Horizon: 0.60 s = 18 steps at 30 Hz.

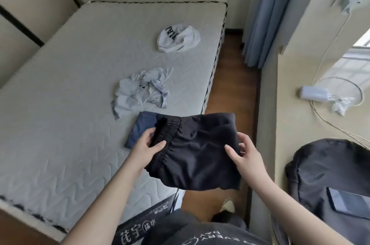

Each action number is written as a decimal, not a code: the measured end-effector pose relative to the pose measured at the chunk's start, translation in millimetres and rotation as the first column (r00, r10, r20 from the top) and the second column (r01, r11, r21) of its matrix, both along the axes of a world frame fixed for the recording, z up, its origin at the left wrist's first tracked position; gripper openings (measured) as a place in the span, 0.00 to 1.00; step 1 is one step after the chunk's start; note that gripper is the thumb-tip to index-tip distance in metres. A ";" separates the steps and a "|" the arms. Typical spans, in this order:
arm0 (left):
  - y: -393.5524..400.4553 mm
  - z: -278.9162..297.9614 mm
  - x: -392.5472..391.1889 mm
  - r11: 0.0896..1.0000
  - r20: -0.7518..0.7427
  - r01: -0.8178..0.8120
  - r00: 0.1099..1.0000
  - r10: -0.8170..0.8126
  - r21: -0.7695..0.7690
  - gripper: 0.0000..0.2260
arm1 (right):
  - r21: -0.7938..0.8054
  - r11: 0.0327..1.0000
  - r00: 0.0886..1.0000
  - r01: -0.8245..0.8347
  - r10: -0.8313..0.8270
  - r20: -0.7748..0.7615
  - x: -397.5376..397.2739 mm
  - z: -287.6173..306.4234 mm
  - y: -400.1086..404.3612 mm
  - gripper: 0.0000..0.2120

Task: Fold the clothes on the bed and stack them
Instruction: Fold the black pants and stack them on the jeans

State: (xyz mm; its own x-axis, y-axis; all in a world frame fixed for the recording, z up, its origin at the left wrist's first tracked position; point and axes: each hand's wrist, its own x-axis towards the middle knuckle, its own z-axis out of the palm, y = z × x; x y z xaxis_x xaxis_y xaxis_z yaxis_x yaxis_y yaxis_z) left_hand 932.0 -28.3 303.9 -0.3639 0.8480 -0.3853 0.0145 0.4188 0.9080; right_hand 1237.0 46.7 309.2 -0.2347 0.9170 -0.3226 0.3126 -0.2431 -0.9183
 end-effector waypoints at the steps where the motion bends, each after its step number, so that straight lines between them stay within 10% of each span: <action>1: -1.1 -1.7 -6.2 1.000 -0.003 -0.027 1.000 0.027 -0.007 0.18 | -0.011 1.000 1.000 -0.019 0.019 0.000 -7.8 -3.2 4.6 0.17; 18: -5.6 -66.4 -146.6 0.974 -0.065 -0.174 0.984 0.166 -0.143 0.21 | -0.316 0.937 0.985 -0.151 0.169 0.030 -170.8 -72.0 35.9 0.17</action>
State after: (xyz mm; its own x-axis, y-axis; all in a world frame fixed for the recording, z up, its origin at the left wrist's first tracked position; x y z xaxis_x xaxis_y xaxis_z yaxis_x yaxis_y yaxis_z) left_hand 785.4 -33.9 237.5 -0.5211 0.7069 -0.4782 -0.0225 0.5487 0.8357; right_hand 1066.2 82.6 237.2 -0.3436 0.7205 -0.6024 0.4193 -0.4563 -0.7849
